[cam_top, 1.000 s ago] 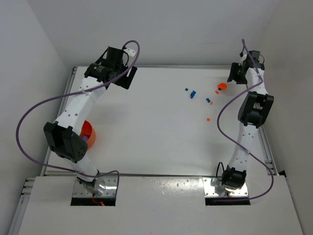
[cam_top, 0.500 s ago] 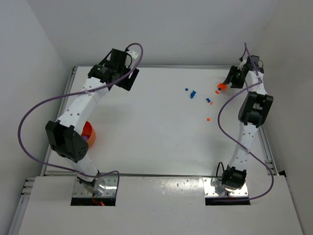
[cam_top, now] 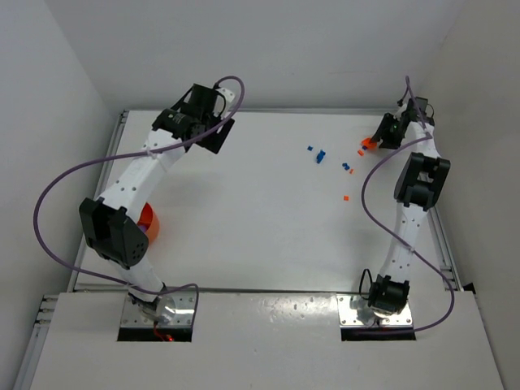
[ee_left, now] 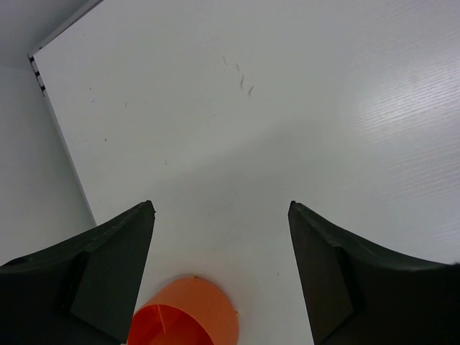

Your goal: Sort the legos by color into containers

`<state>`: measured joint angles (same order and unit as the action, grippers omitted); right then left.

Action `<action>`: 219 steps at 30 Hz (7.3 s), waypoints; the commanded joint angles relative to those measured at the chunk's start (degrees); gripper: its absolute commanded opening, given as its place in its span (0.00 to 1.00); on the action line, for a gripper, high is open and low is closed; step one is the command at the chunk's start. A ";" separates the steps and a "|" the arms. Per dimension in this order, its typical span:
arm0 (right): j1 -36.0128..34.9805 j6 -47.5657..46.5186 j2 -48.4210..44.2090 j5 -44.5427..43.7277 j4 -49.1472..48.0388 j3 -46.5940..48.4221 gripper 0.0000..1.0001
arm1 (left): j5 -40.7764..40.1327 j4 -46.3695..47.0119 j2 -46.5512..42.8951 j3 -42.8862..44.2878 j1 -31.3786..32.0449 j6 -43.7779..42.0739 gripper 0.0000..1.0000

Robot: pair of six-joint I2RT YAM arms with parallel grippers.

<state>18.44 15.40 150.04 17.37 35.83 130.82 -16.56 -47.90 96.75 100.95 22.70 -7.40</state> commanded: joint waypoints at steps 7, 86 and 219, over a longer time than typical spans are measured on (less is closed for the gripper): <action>0.37 2.62 2.80 4.25 -3.23 3.65 0.30 | -2.96 1.32 -0.33 -1.54 1.30 -1.39 0.81; -46.56 -12.42 -45.80 24.57 -14.92 -26.32 0.73 | 52.26 16.62 -14.48 -22.55 -19.51 17.69 0.00; -9.12 -27.53 1.31 -9.20 12.42 1.01 0.40 | -0.23 9.05 -8.95 -6.20 -8.64 -3.76 0.62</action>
<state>9.50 -11.03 148.07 6.42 49.69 130.56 -16.12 -40.62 87.57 94.13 13.69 -11.00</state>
